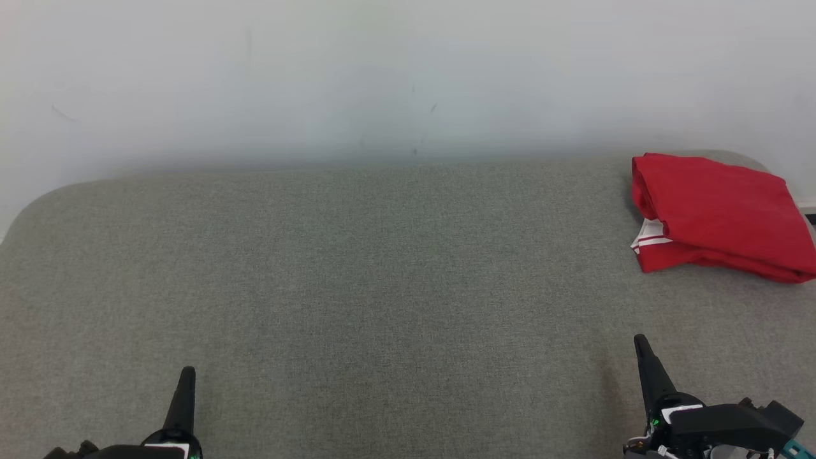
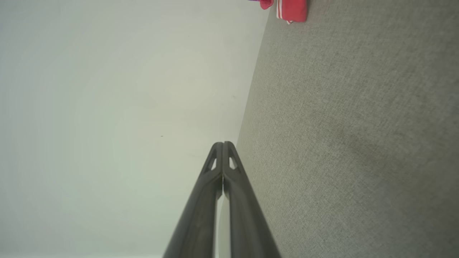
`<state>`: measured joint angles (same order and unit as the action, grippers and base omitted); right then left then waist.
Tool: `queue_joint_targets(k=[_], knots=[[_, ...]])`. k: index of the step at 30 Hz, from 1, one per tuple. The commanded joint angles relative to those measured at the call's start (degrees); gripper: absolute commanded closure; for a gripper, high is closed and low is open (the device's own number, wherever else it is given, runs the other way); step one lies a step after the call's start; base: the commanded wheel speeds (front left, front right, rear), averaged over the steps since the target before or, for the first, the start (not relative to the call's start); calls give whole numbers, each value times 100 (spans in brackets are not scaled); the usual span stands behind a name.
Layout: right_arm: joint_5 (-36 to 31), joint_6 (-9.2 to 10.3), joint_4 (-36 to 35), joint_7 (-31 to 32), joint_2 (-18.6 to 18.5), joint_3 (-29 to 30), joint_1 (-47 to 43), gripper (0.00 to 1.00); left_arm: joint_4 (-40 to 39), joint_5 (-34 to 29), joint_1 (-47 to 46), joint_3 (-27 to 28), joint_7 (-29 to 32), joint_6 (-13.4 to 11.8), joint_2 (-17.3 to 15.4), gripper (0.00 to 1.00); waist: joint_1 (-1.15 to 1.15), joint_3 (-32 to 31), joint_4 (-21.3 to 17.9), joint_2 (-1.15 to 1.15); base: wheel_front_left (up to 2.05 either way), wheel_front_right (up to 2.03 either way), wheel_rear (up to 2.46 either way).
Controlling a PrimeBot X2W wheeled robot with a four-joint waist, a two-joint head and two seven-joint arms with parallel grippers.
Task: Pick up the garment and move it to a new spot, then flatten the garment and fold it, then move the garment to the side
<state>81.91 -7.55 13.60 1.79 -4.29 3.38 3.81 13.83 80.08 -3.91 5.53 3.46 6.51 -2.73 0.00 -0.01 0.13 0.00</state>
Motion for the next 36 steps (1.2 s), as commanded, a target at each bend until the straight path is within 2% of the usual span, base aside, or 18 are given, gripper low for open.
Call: queue_joint_targets(k=[1,29,36], knots=[[86,9,-23,29,-11,18,84,100,-8,114,-105,18,25,18,-21,100,0,0,0,0,0,0,0],[1210,12,37,360,26,157,248,100,30,1256,-267,114,332,109,-23,100,0,19,-13,0,0,0,0],[1175,12,37,371,37,169,250,100,29,1249,-265,112,325,106,-23,100,0,19,-13,0,0,0,0]])
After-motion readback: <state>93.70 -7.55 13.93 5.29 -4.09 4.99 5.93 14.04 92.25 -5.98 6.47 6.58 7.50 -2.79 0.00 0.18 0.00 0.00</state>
